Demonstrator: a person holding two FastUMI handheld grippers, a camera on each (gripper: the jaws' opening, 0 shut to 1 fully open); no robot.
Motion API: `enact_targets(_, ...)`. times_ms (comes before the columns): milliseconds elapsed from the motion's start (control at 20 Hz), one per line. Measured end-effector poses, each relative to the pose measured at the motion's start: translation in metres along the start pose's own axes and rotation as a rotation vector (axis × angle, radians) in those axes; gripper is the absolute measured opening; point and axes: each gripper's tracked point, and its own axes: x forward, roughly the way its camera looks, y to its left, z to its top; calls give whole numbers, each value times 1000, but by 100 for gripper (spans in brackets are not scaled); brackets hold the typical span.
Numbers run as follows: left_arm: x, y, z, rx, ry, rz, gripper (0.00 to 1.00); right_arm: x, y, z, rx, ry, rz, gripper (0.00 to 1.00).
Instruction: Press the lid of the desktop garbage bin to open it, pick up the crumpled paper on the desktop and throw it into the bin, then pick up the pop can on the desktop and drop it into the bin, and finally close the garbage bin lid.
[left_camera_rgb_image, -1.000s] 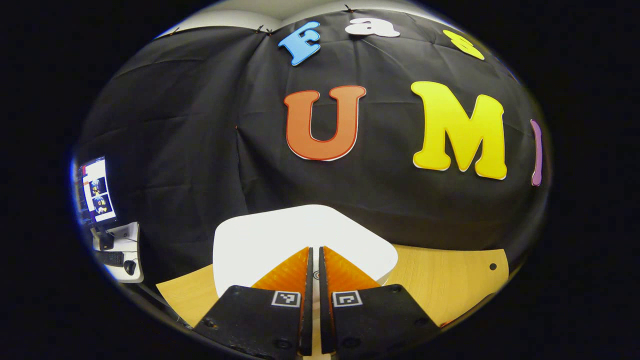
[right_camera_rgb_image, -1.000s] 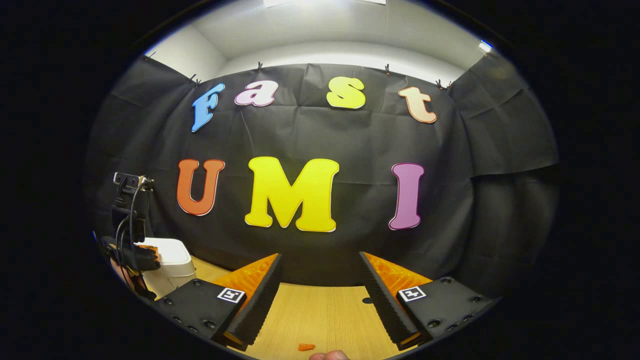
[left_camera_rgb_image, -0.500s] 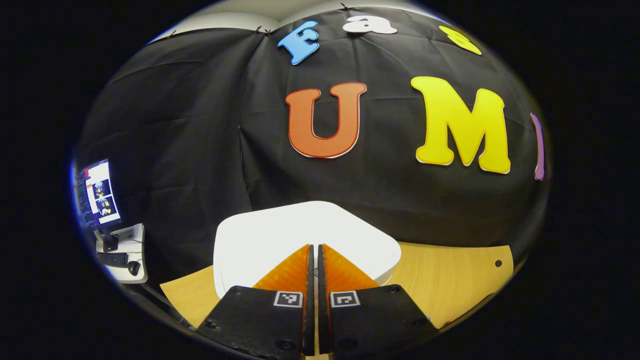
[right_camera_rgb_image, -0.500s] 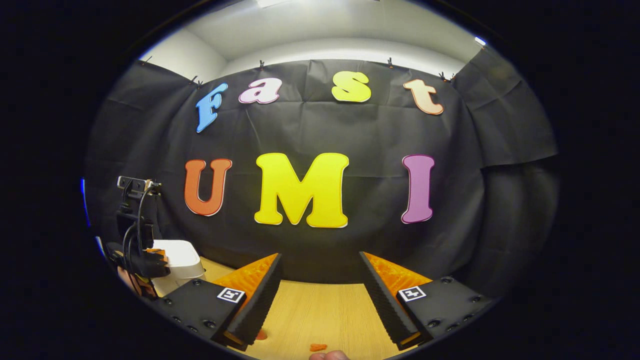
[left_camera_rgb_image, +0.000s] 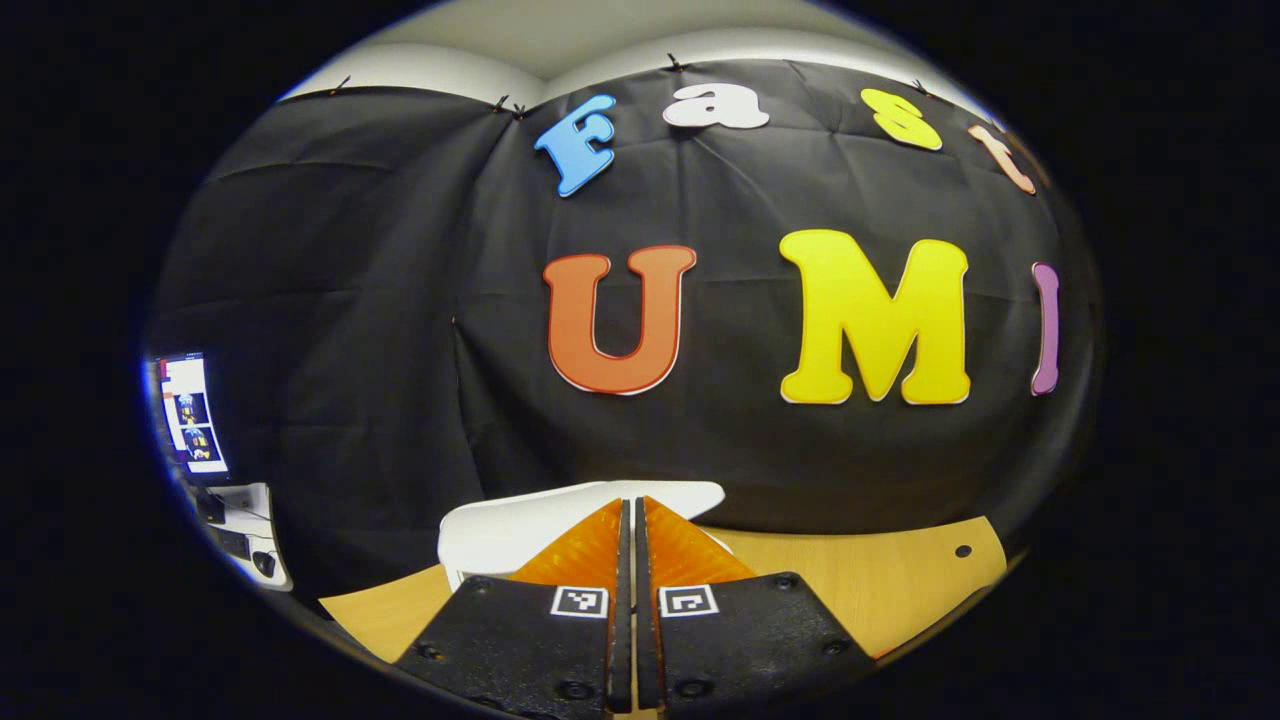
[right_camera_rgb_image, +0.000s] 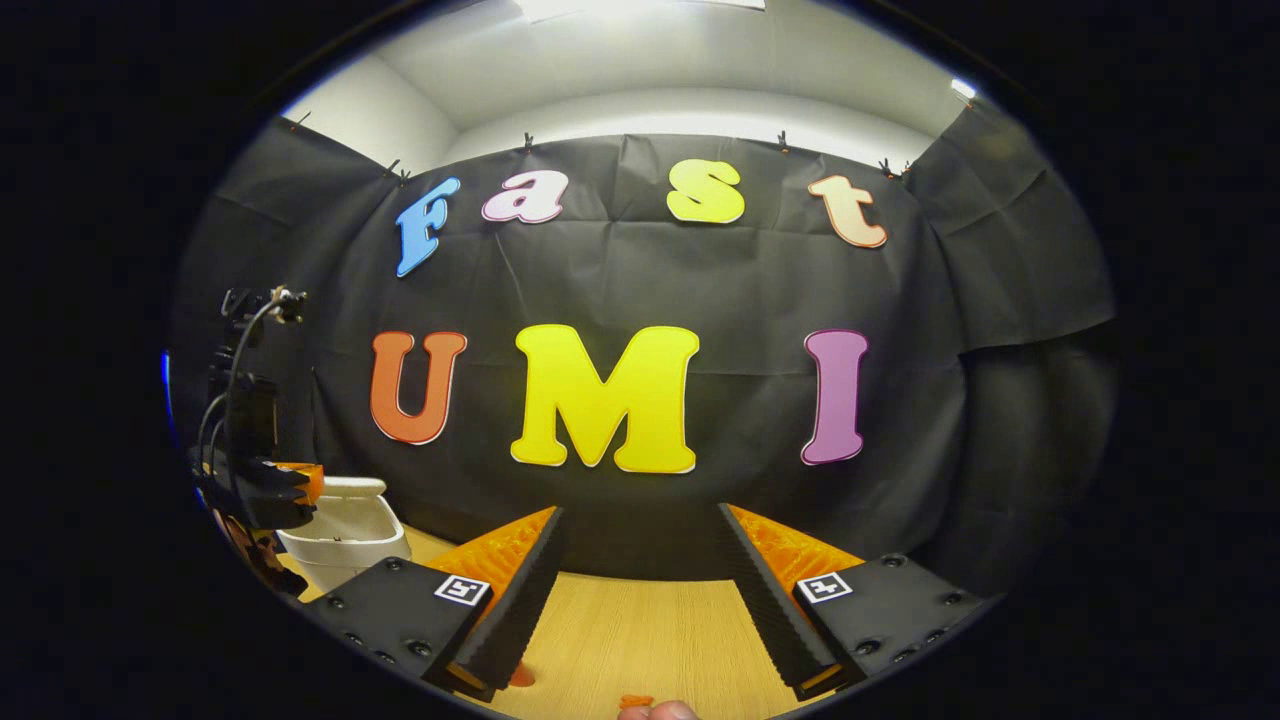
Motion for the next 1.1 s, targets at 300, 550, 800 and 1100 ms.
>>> enact_targets(300,-22,-8,27,-3,-59,-71,5,-3,-5,-3,24,8,-14,93)
enact_targets(550,-38,-23,35,2,-74,-154,5,-4,-6,-13,17,34,-10,93)
enact_targets(800,-56,-45,40,21,-106,-271,14,-8,-16,-40,5,99,-17,95)
enact_targets(1100,-86,-81,38,23,-125,-407,47,-19,-26,-67,-23,144,10,95)
